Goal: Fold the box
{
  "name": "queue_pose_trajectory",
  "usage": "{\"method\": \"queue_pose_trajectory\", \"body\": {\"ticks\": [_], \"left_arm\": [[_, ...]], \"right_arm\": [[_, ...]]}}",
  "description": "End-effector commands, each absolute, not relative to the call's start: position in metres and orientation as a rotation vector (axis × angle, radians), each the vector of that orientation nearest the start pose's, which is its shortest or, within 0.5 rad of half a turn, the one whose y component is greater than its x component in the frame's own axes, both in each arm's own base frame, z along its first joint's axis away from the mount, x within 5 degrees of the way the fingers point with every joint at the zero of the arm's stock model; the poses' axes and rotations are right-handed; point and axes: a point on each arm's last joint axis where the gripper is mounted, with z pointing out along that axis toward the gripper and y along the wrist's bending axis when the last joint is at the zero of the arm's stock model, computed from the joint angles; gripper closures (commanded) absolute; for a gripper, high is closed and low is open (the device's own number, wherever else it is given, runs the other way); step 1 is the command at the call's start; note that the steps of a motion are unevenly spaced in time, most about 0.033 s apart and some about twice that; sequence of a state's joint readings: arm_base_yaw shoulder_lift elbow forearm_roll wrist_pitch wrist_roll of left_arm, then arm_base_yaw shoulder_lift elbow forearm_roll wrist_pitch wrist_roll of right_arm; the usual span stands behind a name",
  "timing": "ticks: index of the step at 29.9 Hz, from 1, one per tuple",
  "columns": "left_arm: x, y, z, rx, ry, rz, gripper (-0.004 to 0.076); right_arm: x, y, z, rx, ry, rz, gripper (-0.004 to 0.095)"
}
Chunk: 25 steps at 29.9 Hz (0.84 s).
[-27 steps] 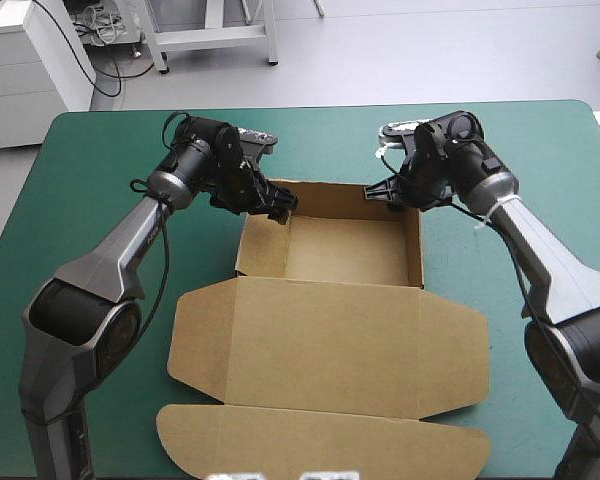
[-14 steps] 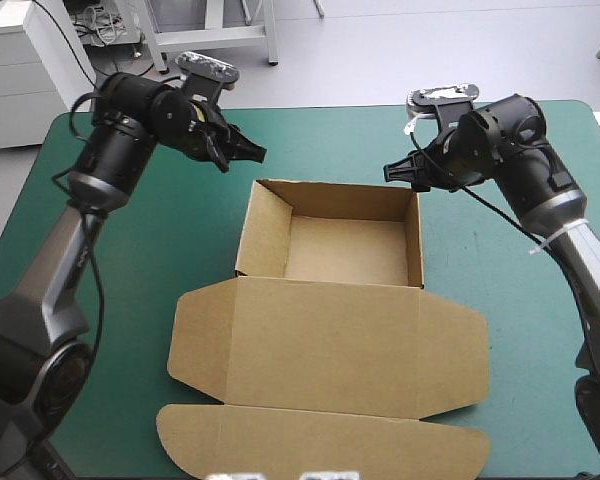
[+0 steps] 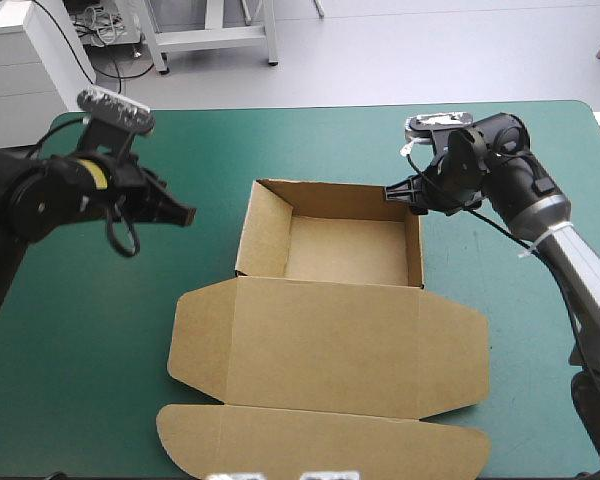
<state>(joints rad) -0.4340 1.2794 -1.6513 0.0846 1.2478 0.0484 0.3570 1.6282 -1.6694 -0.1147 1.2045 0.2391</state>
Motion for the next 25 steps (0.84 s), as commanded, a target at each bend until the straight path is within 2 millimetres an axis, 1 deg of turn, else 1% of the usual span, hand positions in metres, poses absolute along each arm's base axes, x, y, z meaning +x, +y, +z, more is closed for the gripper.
{"method": "queue_pose_trajectory", "body": {"ticks": [1,9,12,15,19,22,25], "left_arm": [[0.180,-0.076,0.468,0.525,2.173,-0.113,0.0731],[0.124,-0.056,0.402,0.553,2.228,-0.172,0.0731],[0.107,-0.050,0.373,0.559,2.261,-0.197,0.0731],[0.093,-0.044,0.345,0.563,2.288,-0.206,0.0731],[0.077,-0.037,0.314,0.568,2.308,-0.202,0.0731],[0.069,-0.033,0.294,0.570,2.319,-0.200,0.0731],[0.064,-0.031,0.279,0.565,2.297,-0.200,0.0731]], "right_arm": [[0.327,0.111,0.379,-0.164,2.596,0.068,0.0418],[0.350,0.122,0.339,-0.172,2.711,0.065,0.0425],[0.358,0.125,0.324,-0.176,2.752,0.053,0.0425],[0.364,0.127,0.312,-0.179,2.783,0.043,0.0425],[0.368,0.129,0.302,-0.181,2.807,0.037,0.0439],[0.370,0.130,0.298,-0.182,2.818,0.033,0.0485],[0.371,0.130,0.294,-0.194,2.824,0.026,0.0568]]}}
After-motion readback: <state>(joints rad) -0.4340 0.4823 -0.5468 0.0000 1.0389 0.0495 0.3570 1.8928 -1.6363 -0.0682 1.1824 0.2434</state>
